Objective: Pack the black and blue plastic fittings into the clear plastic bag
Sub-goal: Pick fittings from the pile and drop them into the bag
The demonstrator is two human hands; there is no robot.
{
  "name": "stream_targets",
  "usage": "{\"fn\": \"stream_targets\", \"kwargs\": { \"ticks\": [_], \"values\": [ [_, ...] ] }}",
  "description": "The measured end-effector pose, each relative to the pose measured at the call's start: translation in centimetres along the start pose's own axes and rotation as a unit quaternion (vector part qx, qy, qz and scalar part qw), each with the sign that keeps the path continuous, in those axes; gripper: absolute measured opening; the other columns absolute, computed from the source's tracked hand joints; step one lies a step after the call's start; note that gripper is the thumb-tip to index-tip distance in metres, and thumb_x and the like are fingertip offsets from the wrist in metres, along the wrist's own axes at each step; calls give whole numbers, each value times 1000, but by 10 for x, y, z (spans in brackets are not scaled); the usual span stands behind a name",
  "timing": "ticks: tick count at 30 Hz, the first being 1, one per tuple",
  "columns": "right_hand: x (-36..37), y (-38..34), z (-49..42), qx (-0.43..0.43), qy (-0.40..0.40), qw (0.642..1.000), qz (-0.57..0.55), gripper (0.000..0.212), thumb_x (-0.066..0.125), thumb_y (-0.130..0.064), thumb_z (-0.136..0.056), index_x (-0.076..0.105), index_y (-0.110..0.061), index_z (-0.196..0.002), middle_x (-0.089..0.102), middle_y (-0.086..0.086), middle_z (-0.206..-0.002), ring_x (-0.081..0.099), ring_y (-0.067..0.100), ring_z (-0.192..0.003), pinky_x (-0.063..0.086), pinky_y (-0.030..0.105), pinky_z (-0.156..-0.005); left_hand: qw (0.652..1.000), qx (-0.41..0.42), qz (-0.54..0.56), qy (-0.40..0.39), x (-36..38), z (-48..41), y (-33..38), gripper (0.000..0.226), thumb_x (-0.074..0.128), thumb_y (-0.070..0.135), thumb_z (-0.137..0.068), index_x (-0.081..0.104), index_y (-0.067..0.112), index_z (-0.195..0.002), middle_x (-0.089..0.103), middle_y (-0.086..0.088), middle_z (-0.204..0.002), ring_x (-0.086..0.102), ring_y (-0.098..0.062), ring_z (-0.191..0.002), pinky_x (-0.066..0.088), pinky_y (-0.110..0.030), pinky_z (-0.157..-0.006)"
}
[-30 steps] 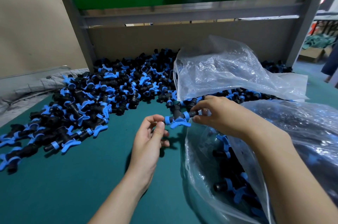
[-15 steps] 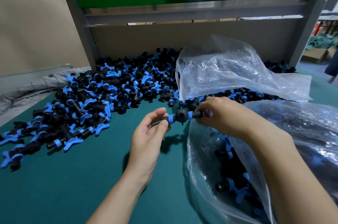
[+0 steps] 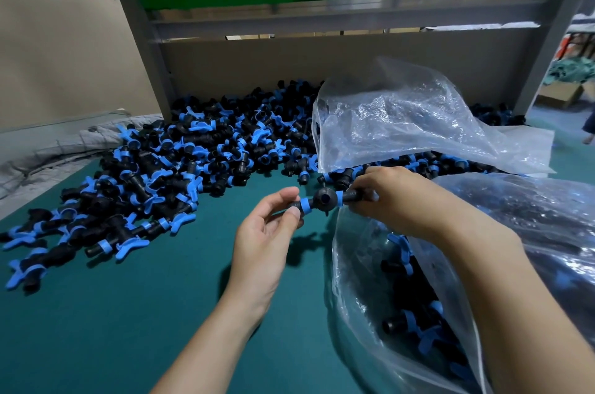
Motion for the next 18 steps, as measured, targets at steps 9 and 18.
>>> {"fn": "stream_targets", "kwargs": {
  "ticks": [9, 18],
  "values": [
    [-8, 1, 2, -4, 16, 999, -52, 21, 57, -25, -98, 70, -24, -114, 63, -1, -97, 59, 16, -82, 51, 33, -74, 999, -20, 34, 24, -9, -4, -2, 21, 63, 5, -93, 71, 18, -107, 76, 1, -100, 69, -8, -89, 52, -18, -82],
    [-42, -7, 10, -6, 198, 963, -183, 29, 52, -20, -97, 72, -31, -114, 57, -6, -89, 48, 3, -66, 40, 28, -70, 996, -71, 22, -43, 19, 19, 8, 21, 69, 30, -77, 77, 16, -91, 73, -3, -84, 67, -13, -75, 56, -22, -74]
  ]
}}
Point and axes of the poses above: each hand's wrist, its own z-axis away from the middle knuckle, its own x-axis out of the palm, y = z × x, the point moved 5 cm from there along -z, towards the middle knuckle
